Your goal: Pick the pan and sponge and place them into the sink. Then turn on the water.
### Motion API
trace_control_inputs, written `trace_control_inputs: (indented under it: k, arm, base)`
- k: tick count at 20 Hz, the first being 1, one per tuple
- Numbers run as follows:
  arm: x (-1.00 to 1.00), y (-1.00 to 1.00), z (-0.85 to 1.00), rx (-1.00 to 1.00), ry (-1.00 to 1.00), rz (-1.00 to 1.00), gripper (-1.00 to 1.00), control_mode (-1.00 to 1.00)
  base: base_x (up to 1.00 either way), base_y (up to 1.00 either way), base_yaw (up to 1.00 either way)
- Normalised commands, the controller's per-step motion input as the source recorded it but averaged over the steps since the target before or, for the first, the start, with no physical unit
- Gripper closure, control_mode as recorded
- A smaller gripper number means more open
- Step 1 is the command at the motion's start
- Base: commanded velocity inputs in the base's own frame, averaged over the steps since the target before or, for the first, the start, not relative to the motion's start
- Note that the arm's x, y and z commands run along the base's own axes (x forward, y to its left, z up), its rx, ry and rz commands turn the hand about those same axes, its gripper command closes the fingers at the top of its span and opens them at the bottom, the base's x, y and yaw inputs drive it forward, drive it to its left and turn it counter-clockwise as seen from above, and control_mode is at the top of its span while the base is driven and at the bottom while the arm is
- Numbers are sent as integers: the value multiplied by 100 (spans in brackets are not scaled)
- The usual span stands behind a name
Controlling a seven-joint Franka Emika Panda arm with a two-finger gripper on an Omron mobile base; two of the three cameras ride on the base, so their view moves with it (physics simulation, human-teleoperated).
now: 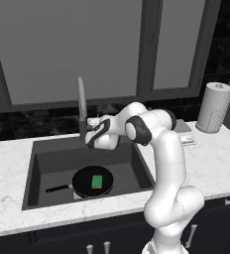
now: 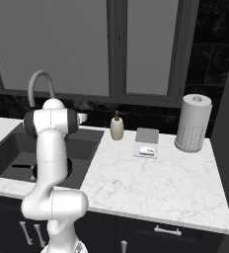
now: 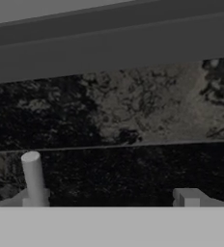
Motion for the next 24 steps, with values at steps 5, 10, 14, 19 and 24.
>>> trace_control_inputs:
  k: [5,10,14,19,24]
  arm:
    - [0,-100,0,2,-3,4,-100,-100]
    - [0,-100,0,3,-1,7,-100,-100]
    - [0,-100,0,3,0,7,-100,-100]
    - [0,-95,0,1,0,4,-100,-100]
    - [-7,-49,0,0,-1,0,-100,-100]
  base:
    - [0,0,0]
    - [0,0,0]
    - [0,0,0]
    - [0,0,0]
    - [0,0,0]
